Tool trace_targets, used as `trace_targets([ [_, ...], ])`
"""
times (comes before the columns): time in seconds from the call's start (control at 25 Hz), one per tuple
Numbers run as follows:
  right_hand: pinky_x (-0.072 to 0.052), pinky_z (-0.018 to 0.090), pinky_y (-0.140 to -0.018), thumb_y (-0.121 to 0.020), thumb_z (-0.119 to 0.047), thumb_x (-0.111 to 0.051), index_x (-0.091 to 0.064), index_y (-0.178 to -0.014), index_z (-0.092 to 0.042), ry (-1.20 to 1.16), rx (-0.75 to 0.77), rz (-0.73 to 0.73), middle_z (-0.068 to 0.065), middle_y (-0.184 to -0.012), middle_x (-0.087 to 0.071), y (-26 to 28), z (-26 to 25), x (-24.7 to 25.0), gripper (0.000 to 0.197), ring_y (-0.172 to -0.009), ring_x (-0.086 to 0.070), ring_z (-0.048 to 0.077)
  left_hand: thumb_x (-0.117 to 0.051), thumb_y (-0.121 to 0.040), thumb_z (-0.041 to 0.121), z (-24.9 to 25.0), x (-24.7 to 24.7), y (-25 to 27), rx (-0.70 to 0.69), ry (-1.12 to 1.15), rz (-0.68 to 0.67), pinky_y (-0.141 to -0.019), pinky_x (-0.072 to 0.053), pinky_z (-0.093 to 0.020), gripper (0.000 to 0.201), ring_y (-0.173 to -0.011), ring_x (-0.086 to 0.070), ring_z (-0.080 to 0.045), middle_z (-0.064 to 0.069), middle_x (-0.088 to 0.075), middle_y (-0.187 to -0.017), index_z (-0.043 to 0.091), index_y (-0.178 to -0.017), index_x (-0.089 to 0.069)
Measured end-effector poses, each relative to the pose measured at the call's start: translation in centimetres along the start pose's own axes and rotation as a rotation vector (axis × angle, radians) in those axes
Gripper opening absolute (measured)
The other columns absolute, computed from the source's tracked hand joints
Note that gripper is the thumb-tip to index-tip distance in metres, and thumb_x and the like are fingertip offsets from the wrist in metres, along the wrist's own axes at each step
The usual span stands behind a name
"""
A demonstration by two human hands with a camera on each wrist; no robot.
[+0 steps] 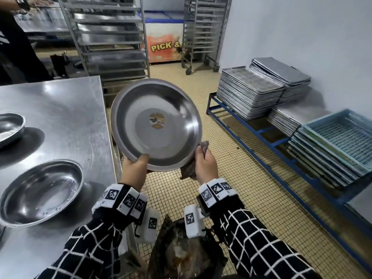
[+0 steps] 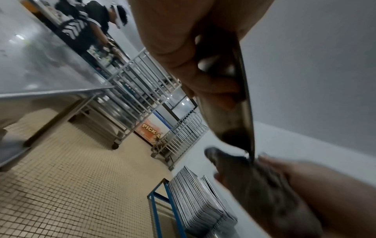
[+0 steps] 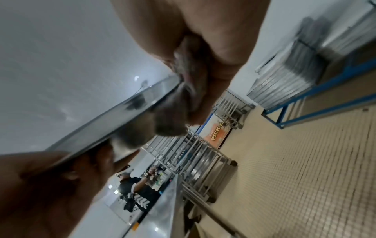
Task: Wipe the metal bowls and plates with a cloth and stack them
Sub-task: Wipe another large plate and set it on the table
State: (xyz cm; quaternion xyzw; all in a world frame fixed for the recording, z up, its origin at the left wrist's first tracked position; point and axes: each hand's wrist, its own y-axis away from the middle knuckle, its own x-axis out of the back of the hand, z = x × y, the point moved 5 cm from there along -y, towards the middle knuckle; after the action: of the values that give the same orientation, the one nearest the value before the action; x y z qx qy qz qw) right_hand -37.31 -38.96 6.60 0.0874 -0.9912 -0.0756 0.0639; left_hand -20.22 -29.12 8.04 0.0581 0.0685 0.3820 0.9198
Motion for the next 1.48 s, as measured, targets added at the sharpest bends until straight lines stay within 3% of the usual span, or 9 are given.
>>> trace_targets([
  [0.2, -0.047, 0.028, -0.095, -0.099, -0.038, -0.039, -0.057, -0.114, -0.004, 0.384, 0.258, -0.022, 0.002, -0.122, -0.045, -0.1, -0.2, -0.5, 0.041, -0.103, -0.050, 0.011, -0.050, -0.093, 0.007, 0.8, 2.6, -1.2, -0.031, -0.076, 0.058, -0.077, -0.054, -0.045, 0.016, -0.084, -0.060, -0.028, -0.001, -0.058, -0.085, 0.020, -0.103, -0.051],
  [0.48, -0.023, 0.042, -0.116, -0.097, -0.055, -0.012, -0.025, -0.147, -0.030, 0.955, 0.829, -0.485, -0.001, -0.148, -0.039, 5.5, 1.8, -7.7, 0.058, -0.135, -0.035, 0.020, -0.044, -0.099, 0.031, 3.5, 2.3, 0.2, -0.155, -0.132, -0.021, -0.051, -0.040, -0.012, 0.020, -0.067, -0.052, -0.006, 0.005, -0.054, -0.074, 0.013, -0.098, -0.050],
  [0.64, -0.005, 0.041, -0.120, -0.098, -0.048, -0.008, -0.029, -0.148, -0.022, 1.172, 0.835, -0.384, -0.001, -0.152, -0.034, 1.7, 3.2, -4.1, 0.060, -0.145, -0.017, 0.016, -0.045, -0.099, 0.020, 3.6, 3.4, 0.2, -0.197, -0.112, -0.014, -0.048, -0.040, -0.007, 0.021, -0.056, -0.057, 0.002, 0.007, -0.059, -0.067, 0.015, -0.082, -0.057],
  [0.76, 0.002, 0.041, -0.120, -0.098, -0.047, -0.009, -0.024, -0.149, -0.021, 1.293, 0.798, -0.260, -0.003, -0.156, -0.023, -2.1, 2.2, -2.4, 0.059, -0.147, 0.000, 0.014, -0.047, -0.099, 0.022, 2.9, 3.8, -0.2, -0.181, -0.147, -0.019, -0.057, -0.046, -0.026, 0.028, -0.059, -0.058, -0.012, 0.009, -0.061, -0.058, 0.018, -0.074, -0.058],
  [0.88, -0.001, 0.042, -0.120, -0.100, -0.045, -0.015, -0.038, -0.143, -0.019, 1.140, 0.772, -0.251, -0.003, -0.152, -0.034, -1.2, 0.9, -4.1, 0.055, -0.146, -0.012, 0.016, -0.048, -0.098, 0.028, 2.7, 4.3, -1.0, -0.140, -0.068, 0.066, -0.065, -0.047, -0.033, 0.023, -0.068, -0.058, -0.017, 0.002, -0.062, -0.071, 0.020, -0.081, -0.061],
  [1.04, -0.023, 0.037, -0.116, -0.102, -0.046, -0.018, -0.058, -0.124, -0.018, 0.751, 0.743, -0.381, -0.003, -0.128, -0.059, 4.8, 1.9, -7.1, 0.053, -0.127, -0.045, 0.013, -0.046, -0.099, 0.027, 3.4, 4.2, -1.1, -0.204, -0.040, 0.123, -0.055, -0.043, -0.013, 0.020, -0.064, -0.054, -0.006, 0.006, -0.058, -0.072, 0.014, -0.093, -0.061],
  [1.28, -0.004, 0.038, -0.120, -0.099, -0.051, -0.007, -0.044, -0.139, -0.021, 0.878, 0.777, -0.206, -0.003, -0.148, -0.040, 3.4, 3.4, -4.8, 0.062, -0.145, -0.015, 0.013, -0.050, -0.097, 0.034, 2.5, 4.3, -0.6, -0.116, -0.013, 0.122, -0.073, -0.046, -0.030, 0.021, -0.074, -0.059, -0.011, 0.007, -0.063, -0.076, 0.022, -0.084, -0.062],
  [1.4, -0.020, 0.044, -0.117, -0.098, -0.051, -0.013, -0.025, -0.149, -0.025, 0.822, 0.613, -0.151, -0.010, -0.158, -0.012, 0.5, 3.9, -2.1, 0.058, -0.147, 0.001, 0.011, -0.050, -0.097, 0.032, 1.9, 3.9, -0.3, -0.068, -0.010, 0.069, -0.074, -0.050, -0.040, 0.020, -0.072, -0.062, -0.020, 0.000, -0.064, -0.076, 0.022, -0.084, -0.061],
  [1.48, -0.044, 0.027, -0.097, -0.100, -0.045, -0.021, -0.016, -0.151, -0.028, 0.753, 0.493, -0.147, -0.011, -0.159, -0.002, -0.8, 3.2, -1.0, 0.054, -0.137, -0.026, 0.011, -0.050, -0.097, 0.032, 0.9, 3.7, -0.2, -0.012, 0.001, 0.033, -0.073, -0.051, -0.042, 0.020, -0.070, -0.062, -0.024, -0.007, -0.065, -0.079, 0.018, -0.087, -0.060],
])
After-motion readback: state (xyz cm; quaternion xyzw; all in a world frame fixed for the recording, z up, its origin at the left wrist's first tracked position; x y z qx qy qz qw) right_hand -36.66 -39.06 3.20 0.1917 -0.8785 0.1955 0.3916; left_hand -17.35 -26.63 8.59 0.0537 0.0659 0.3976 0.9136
